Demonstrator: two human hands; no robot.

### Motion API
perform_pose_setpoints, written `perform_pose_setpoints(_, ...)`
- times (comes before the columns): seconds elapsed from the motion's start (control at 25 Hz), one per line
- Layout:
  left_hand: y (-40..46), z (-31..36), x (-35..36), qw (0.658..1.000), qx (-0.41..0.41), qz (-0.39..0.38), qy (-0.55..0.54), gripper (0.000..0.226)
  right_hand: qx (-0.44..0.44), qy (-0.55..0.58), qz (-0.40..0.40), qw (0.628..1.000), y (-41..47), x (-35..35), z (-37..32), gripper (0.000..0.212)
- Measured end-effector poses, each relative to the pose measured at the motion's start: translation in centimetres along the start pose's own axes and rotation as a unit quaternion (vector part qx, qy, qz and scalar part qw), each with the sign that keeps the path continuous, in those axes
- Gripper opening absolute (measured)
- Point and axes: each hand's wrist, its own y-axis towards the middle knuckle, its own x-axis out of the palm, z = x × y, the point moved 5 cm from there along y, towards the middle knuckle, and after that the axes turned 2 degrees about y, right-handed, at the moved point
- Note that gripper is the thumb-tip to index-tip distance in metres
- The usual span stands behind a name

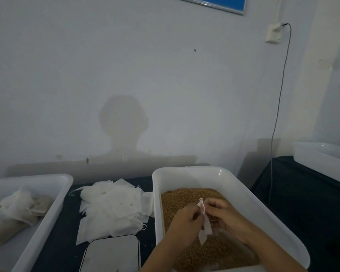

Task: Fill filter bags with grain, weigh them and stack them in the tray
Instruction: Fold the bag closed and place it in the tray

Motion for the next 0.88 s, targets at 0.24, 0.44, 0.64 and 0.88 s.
perform_pose_setpoints(0.24, 0.0, -0.1, -0.2, 0.999, 0.005, 0.000, 0.033, 0.007, 0.009, -0.024, -0.011, 1.000, -0.3, 0.4, 0.1, 0.015)
perform_pose_setpoints(0.44, 0.1, -0.4, -0.5, 0.998, 0.001, 0.031, 0.047, 0.007, 0.001, -0.059, 0.015, 0.998, -0.2, 0.2, 0.3, 0.021)
perform_pose_setpoints(0.64, 0.0, -0.9, -1.0, 0.996, -0.051, 0.066, 0.036, 0.020, -0.007, -0.087, 0.043, 0.995, 0.0, -0.3, 0.4, 0.014)
perform_pose_setpoints(0.88, -0.2, -0.2, -1.0, 0.992, 0.002, 0.103, 0.076, 0.021, 0.034, -0.087, 0.090, 0.992, 0.3, -1.3, 0.8, 0.010)
